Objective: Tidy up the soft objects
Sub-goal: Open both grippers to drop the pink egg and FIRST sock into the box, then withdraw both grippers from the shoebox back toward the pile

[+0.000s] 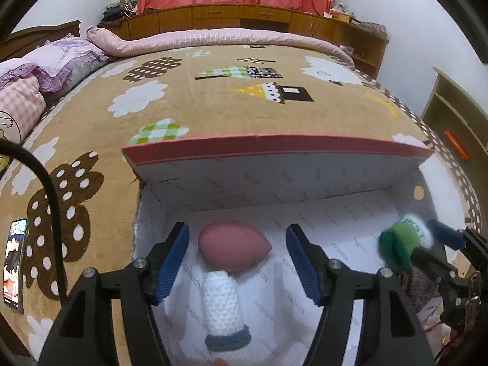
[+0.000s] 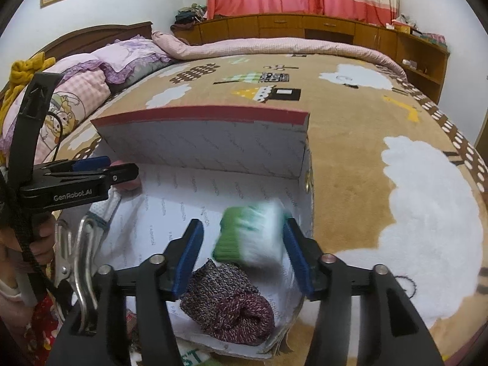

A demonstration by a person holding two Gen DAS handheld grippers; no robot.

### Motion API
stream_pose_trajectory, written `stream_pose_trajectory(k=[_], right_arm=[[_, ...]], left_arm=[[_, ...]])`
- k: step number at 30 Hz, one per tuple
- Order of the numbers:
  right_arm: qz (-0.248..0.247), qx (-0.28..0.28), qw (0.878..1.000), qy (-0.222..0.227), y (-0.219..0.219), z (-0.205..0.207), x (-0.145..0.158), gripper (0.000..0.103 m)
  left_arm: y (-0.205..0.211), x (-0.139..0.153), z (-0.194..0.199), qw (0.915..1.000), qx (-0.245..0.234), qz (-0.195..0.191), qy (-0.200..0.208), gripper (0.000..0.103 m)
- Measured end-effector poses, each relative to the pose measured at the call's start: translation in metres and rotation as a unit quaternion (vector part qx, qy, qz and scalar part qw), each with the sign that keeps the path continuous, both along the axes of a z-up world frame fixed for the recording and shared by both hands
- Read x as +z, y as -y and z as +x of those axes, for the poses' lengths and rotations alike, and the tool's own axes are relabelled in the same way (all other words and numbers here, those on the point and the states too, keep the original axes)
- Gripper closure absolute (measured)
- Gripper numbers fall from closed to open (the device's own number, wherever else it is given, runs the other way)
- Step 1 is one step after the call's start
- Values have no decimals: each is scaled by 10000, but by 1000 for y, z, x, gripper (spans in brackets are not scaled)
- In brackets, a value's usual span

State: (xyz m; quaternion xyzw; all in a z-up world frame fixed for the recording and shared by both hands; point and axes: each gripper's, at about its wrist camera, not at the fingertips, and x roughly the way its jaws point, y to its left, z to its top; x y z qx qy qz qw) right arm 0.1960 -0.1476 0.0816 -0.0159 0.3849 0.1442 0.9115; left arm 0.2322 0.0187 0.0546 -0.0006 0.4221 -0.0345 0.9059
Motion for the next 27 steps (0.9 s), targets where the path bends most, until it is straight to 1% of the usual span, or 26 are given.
stream_pose_trajectory(k=[15, 27], right_arm=[[-38, 19, 9998, 177, 0, -18, 16, 43], [-28, 14, 9998, 214, 2, -32, 23, 43]], left_arm=[[-5, 20, -24, 9999, 36, -58, 104, 32], [-6, 31, -47, 9997, 34, -159, 166, 32]])
